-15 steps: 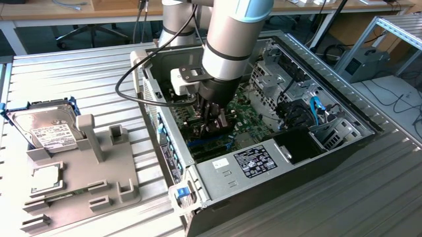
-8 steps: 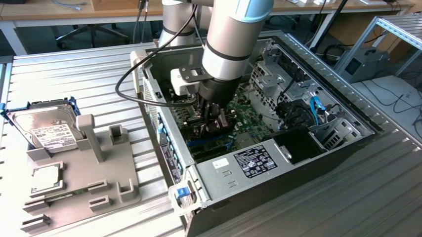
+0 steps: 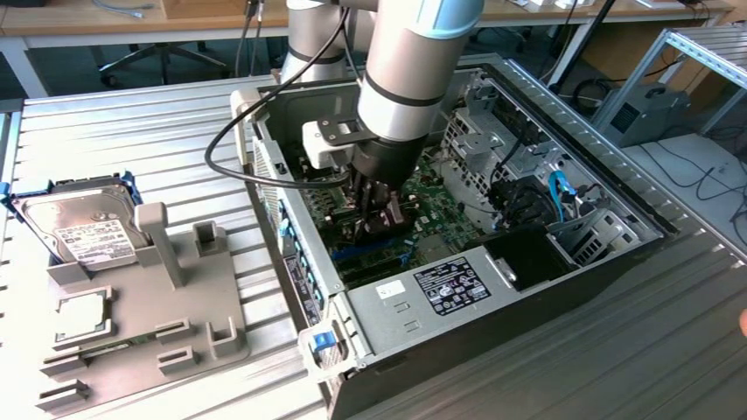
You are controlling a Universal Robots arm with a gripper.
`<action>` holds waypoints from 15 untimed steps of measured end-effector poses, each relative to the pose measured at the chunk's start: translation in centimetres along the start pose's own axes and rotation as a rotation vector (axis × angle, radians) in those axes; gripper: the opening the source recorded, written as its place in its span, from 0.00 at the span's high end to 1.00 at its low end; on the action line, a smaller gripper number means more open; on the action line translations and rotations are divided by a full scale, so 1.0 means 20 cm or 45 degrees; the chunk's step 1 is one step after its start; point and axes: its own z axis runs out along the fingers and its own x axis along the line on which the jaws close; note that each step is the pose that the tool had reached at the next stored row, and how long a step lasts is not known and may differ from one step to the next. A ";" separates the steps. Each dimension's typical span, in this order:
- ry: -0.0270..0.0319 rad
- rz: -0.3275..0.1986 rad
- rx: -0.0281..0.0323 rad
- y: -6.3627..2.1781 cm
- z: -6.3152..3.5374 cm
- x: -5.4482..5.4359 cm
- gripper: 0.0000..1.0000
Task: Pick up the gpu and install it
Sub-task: 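Insert the gpu into the slot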
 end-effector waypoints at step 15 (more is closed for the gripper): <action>0.0003 0.000 -0.0001 -0.001 0.030 0.00 0.73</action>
